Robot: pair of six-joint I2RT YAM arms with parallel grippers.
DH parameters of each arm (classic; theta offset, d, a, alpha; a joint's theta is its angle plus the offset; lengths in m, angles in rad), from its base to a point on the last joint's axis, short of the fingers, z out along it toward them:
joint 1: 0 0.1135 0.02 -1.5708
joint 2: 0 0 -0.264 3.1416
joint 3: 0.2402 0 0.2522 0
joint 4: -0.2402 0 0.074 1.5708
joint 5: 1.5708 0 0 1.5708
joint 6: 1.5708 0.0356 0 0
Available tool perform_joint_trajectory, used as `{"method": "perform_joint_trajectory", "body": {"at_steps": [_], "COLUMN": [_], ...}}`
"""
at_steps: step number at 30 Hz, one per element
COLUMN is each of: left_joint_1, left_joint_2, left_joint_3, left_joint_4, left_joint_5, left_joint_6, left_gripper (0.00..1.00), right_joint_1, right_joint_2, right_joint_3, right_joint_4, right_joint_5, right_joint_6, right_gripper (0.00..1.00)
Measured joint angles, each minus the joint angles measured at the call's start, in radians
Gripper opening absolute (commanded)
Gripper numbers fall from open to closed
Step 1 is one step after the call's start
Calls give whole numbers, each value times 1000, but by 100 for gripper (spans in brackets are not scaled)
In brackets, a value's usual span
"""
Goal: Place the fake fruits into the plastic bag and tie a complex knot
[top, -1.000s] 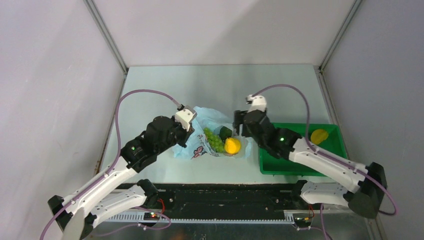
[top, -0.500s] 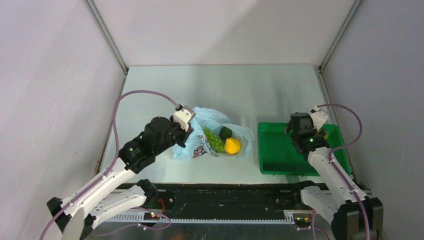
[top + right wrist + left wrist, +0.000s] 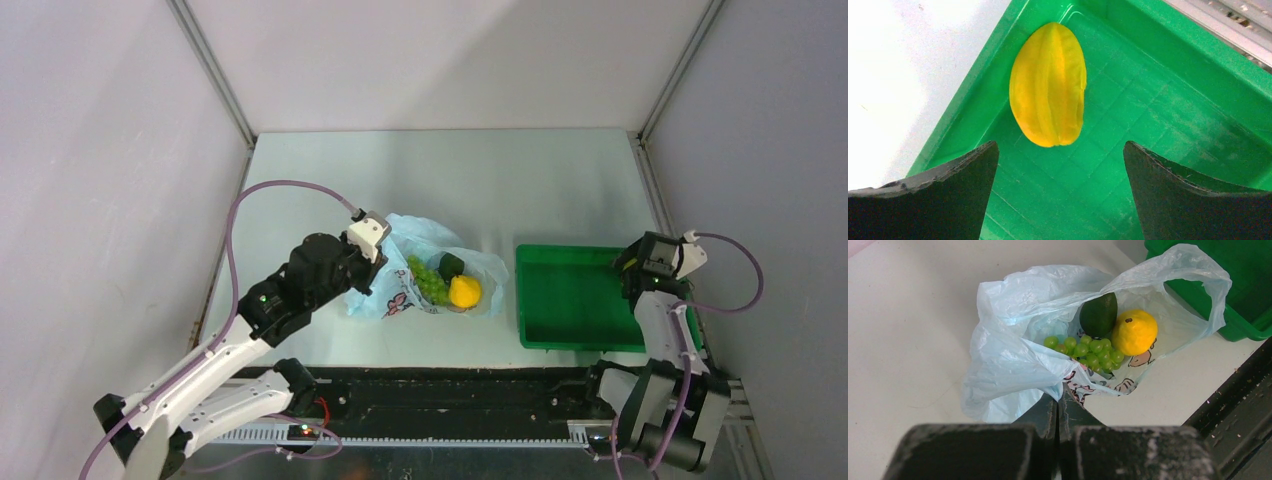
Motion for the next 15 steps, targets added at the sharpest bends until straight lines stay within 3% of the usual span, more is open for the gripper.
{"method": "perform_joint_trajectory", "body": {"at_steps": [15], "left_joint_1": [0], "left_joint_2": [16], "left_joint_3": [0], "left_joint_4": [0], "left_joint_5": [1], "left_joint_6": [0], "left_gripper": [0], "right_joint_1": [-123], "right_joint_2": [223], "right_joint_3": [-2], "right_joint_4": [236], "right_joint_5": [-258], "right_joint_6": [-105], "right_gripper": [98]}}
